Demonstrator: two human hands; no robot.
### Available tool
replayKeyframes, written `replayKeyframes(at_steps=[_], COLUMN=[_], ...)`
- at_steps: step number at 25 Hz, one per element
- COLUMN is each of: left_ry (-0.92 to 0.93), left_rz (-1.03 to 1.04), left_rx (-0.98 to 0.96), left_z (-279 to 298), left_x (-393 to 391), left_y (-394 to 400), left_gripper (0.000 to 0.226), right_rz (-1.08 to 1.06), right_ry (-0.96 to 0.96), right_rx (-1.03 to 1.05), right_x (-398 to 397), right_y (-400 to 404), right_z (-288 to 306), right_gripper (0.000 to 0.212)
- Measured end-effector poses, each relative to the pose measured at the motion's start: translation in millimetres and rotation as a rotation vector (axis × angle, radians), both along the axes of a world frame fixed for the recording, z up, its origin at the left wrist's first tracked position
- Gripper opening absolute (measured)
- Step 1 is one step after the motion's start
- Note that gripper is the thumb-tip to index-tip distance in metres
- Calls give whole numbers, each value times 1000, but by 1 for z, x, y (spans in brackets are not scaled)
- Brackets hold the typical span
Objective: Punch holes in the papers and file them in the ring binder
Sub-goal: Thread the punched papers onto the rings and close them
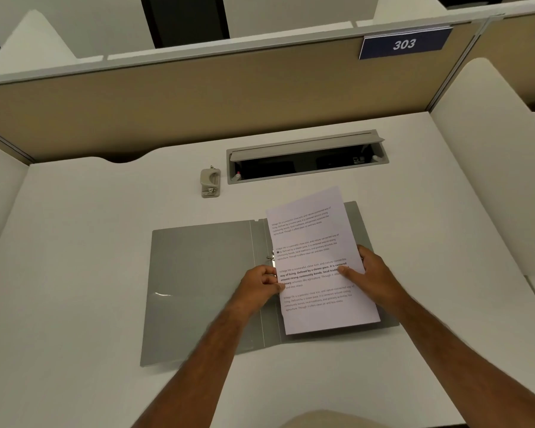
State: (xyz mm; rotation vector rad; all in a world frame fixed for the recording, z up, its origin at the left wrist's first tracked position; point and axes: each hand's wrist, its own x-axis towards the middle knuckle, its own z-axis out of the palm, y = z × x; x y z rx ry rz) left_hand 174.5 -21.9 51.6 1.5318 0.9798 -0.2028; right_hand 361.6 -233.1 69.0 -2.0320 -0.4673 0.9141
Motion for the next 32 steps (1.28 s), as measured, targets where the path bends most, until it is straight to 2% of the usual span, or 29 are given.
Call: replayKeyframes(at_steps=[9,19,28,32], left_ry=[32,-16,-48,-93], left_rz=[-68,-76,34,175], left_rx=[-3,-20,39,177], left_z=[2,-2,-9,-9], left_x=[-2,-7,-4,3], left_y=[1,1,-9,-5], left_gripper=[32,35,30,22], right_rz=[14,2,-21,-14], right_ry=[8,-1,-15,-26], right_rx=[31,45,37,34], right_x=[-2,-3,0,0], right_y=[-2,-4,-6,-6], right_z=[3,1,-2,-2], right_gripper=[41,42,41,41])
